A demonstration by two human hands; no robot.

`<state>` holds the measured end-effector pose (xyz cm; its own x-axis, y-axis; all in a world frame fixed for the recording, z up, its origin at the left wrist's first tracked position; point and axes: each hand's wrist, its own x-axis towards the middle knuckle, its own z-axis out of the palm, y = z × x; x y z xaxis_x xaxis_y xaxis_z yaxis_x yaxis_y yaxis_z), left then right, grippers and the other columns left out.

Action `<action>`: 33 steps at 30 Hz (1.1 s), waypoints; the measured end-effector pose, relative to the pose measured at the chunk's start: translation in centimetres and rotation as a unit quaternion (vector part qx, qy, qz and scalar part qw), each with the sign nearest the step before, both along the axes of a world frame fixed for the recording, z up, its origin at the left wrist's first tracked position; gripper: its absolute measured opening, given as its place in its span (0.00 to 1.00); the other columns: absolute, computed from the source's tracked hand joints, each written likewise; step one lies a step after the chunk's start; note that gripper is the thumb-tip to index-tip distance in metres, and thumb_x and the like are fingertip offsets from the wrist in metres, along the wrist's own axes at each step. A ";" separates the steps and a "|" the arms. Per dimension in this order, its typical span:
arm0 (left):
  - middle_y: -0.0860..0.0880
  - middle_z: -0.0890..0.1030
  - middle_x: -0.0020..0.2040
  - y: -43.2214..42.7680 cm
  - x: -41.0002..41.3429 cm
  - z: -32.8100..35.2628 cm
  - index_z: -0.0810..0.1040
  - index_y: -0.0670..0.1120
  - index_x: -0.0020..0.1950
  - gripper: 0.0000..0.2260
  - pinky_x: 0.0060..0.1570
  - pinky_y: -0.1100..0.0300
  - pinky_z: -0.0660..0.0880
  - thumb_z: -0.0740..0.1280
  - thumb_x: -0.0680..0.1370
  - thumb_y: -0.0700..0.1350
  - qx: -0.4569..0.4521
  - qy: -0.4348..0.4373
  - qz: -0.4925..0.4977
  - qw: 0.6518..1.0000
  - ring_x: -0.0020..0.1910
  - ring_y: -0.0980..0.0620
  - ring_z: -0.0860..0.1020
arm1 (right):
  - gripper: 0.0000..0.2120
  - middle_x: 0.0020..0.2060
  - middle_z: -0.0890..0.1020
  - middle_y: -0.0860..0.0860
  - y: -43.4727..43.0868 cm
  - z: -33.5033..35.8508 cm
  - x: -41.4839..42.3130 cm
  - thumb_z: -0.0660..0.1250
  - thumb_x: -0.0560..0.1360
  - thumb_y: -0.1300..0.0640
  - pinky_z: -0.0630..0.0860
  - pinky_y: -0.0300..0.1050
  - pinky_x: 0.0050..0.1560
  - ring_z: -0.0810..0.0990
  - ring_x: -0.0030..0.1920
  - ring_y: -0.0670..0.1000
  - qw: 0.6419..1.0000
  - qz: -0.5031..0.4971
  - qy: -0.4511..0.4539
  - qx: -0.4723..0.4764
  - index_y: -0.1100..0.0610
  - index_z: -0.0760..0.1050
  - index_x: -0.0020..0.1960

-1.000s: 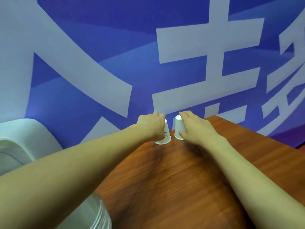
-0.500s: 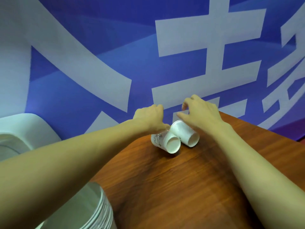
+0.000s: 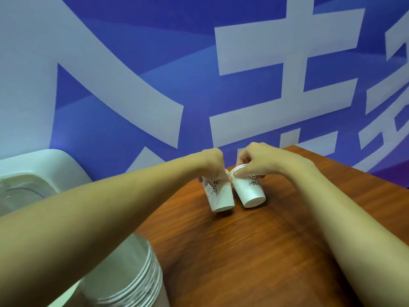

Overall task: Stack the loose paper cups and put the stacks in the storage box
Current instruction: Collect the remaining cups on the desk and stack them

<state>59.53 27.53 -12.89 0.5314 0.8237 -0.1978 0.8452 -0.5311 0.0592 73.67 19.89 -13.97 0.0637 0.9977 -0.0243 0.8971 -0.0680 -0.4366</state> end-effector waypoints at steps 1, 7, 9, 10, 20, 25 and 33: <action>0.45 0.82 0.44 -0.1 -0.3 0.1 0.80 0.42 0.50 0.14 0.29 0.61 0.75 0.70 0.76 0.53 0.018 -0.012 -0.010 1.000 0.37 0.48 0.80 | 0.06 0.43 0.84 0.48 0.5 0.3 0.0 0.74 0.72 0.48 0.83 0.45 0.41 0.84 0.43 0.49 0.999 0.022 0.003 0.025 0.49 0.82 0.45; 0.52 0.81 0.40 -3.1 -4.0 1.4 0.79 0.49 0.43 0.09 0.30 0.60 0.69 0.71 0.74 0.54 0.154 -0.025 -0.052 0.986 0.38 0.52 0.79 | 0.04 0.46 0.83 0.49 -0.5 2.2 -2.2 0.71 0.74 0.56 0.82 0.46 0.44 0.82 0.45 0.49 0.998 0.033 -0.047 0.041 0.51 0.82 0.48; 0.51 0.81 0.39 -4.5 -5.7 2.1 0.78 0.49 0.41 0.08 0.30 0.60 0.69 0.70 0.73 0.52 0.183 -0.032 -0.051 0.981 0.37 0.51 0.79 | 0.03 0.44 0.81 0.47 -1.6 3.0 -3.5 0.71 0.74 0.55 0.76 0.42 0.38 0.80 0.43 0.47 0.995 0.027 -0.069 0.071 0.49 0.81 0.48; 0.50 0.81 0.38 -5.3 -6.6 2.6 0.76 0.49 0.39 0.08 0.31 0.59 0.69 0.69 0.73 0.52 0.194 -0.031 -0.053 0.979 0.36 0.49 0.78 | 0.03 0.44 0.81 0.46 -2.6 3.5 -4.3 0.70 0.74 0.54 0.73 0.41 0.36 0.80 0.42 0.48 0.992 0.024 -0.085 0.087 0.48 0.80 0.48; 0.49 0.69 0.24 -13.8 -17.9 8.6 0.60 0.48 0.27 0.21 0.26 0.62 0.46 0.75 0.60 0.42 0.435 0.065 -0.140 0.887 0.23 0.45 0.70 | 0.08 0.45 0.81 0.38 -12.8 6.0 -11.7 0.61 0.77 0.40 0.74 0.41 0.42 0.80 0.47 0.45 0.932 0.040 -0.200 0.299 0.42 0.74 0.51; 0.48 0.70 0.28 -18.8 -22.3 11.3 0.74 0.47 0.33 0.10 0.27 0.59 0.52 0.71 0.71 0.48 0.477 0.074 -0.180 0.857 0.30 0.43 0.72 | 0.05 0.35 0.77 0.36 -16.4 7.6 -14.7 0.66 0.75 0.41 0.67 0.38 0.34 0.76 0.40 0.43 0.933 0.075 -0.124 0.329 0.41 0.76 0.47; 0.48 0.78 0.40 -22.3 -26.7 10.4 0.81 0.49 0.46 0.11 0.31 0.59 0.61 0.66 0.76 0.55 0.416 0.069 -0.102 0.901 0.41 0.44 0.76 | 0.04 0.39 0.80 0.35 -18.3 7.2 -17.7 0.69 0.73 0.42 0.77 0.47 0.38 0.79 0.41 0.42 0.943 0.123 -0.035 0.307 0.40 0.77 0.45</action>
<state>32.87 5.22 -2.54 0.7057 0.6058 0.3673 0.6941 -0.4875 -0.5296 55.97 1.54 -6.77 -0.1909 0.8068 0.5592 0.8813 0.3917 -0.2643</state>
